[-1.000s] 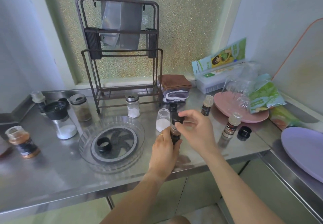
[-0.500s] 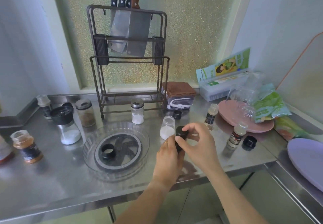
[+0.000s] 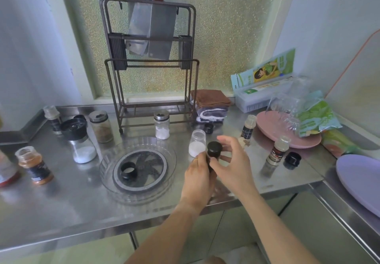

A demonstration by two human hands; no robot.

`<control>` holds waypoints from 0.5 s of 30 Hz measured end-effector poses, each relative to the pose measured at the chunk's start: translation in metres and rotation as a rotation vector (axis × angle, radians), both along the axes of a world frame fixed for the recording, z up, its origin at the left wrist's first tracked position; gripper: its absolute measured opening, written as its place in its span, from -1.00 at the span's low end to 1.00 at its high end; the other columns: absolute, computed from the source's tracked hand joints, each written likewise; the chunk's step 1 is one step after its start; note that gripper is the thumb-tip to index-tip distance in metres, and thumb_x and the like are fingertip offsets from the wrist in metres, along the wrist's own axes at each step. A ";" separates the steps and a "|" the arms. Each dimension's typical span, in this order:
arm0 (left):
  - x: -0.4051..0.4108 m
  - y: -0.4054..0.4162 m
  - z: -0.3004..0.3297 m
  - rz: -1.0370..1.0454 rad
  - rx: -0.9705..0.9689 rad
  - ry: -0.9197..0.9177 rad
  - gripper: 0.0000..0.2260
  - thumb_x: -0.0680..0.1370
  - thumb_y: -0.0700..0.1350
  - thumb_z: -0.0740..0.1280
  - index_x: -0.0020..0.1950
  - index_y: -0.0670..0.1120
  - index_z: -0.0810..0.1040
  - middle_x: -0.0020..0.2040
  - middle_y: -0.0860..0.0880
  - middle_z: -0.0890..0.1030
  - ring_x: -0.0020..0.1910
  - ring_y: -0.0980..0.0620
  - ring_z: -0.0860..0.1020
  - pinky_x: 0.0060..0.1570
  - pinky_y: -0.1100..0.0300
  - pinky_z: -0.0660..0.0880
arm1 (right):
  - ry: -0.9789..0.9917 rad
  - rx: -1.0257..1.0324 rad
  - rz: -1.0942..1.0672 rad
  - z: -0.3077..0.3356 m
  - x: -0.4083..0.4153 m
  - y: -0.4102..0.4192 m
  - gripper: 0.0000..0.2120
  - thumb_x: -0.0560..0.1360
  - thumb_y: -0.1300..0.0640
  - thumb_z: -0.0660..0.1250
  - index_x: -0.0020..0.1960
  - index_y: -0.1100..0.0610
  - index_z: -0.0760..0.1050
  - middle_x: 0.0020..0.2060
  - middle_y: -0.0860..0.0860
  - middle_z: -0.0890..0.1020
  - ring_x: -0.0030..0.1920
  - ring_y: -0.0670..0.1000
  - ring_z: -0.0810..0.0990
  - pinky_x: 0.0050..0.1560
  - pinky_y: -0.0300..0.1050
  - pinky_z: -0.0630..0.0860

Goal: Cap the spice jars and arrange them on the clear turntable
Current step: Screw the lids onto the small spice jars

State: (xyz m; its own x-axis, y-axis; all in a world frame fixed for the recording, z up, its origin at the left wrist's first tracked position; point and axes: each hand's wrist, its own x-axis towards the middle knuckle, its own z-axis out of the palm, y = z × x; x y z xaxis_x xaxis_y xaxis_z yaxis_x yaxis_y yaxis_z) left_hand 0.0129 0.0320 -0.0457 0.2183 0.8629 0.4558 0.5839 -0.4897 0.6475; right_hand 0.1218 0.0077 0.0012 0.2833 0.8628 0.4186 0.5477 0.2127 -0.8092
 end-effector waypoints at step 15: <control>0.000 -0.001 0.001 0.008 0.003 -0.006 -0.76 0.60 -0.13 0.30 0.26 -0.13 0.46 0.03 -0.08 0.63 -0.01 -0.13 0.59 -0.14 0.14 0.37 | 0.029 0.007 0.004 -0.004 0.000 0.002 -0.59 0.45 0.26 0.48 0.25 -0.01 0.57 0.10 -0.21 0.66 0.14 -0.21 0.62 0.15 -0.34 0.56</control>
State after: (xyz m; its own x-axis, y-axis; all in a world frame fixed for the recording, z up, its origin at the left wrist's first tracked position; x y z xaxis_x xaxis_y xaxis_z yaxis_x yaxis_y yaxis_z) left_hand 0.0126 0.0313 -0.0444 0.2090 0.8630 0.4600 0.5839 -0.4875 0.6492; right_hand 0.1222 0.0093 -0.0025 0.2920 0.8611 0.4162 0.5231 0.2205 -0.8232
